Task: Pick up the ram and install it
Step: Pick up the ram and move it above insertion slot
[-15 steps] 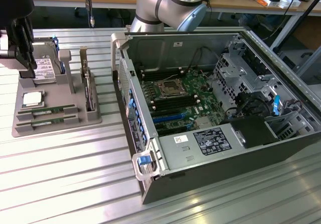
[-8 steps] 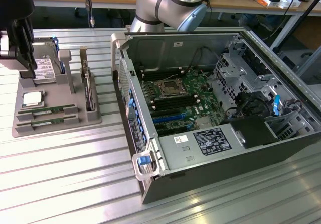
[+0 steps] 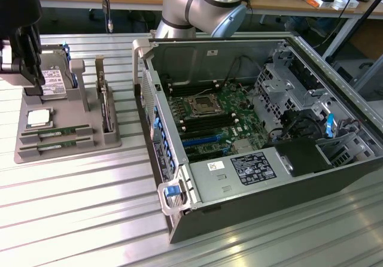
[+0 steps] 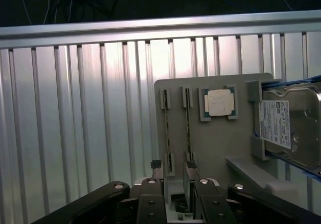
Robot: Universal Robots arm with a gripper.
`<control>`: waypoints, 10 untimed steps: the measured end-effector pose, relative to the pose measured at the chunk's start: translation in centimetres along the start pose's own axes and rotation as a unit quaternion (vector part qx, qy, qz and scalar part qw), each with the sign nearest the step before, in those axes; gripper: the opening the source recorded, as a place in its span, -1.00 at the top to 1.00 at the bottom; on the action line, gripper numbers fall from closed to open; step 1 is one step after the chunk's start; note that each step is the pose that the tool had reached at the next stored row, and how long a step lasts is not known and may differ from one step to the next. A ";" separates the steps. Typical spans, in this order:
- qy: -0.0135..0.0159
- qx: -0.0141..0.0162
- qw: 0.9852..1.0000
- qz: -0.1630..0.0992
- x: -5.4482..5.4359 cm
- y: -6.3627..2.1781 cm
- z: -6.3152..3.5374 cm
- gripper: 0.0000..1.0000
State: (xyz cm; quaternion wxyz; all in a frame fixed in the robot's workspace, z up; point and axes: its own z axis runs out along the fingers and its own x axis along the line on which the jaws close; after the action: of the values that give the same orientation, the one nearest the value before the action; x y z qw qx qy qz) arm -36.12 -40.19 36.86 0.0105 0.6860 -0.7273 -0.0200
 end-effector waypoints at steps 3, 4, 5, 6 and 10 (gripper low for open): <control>0.000 0.000 1.000 0.000 0.0 -0.01 0.13 0.40; 0.000 0.000 1.000 0.000 0.0 -0.01 0.16 0.40; 0.000 0.000 1.000 0.000 0.0 -0.01 0.20 0.40; 0.000 0.000 1.000 0.000 0.0 -0.01 0.23 0.40; 0.000 0.000 1.000 0.000 0.0 -0.02 0.41 0.40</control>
State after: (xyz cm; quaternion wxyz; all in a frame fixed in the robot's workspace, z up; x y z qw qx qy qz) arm -36.12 -40.19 36.45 0.0104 0.6860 -0.7273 -0.0199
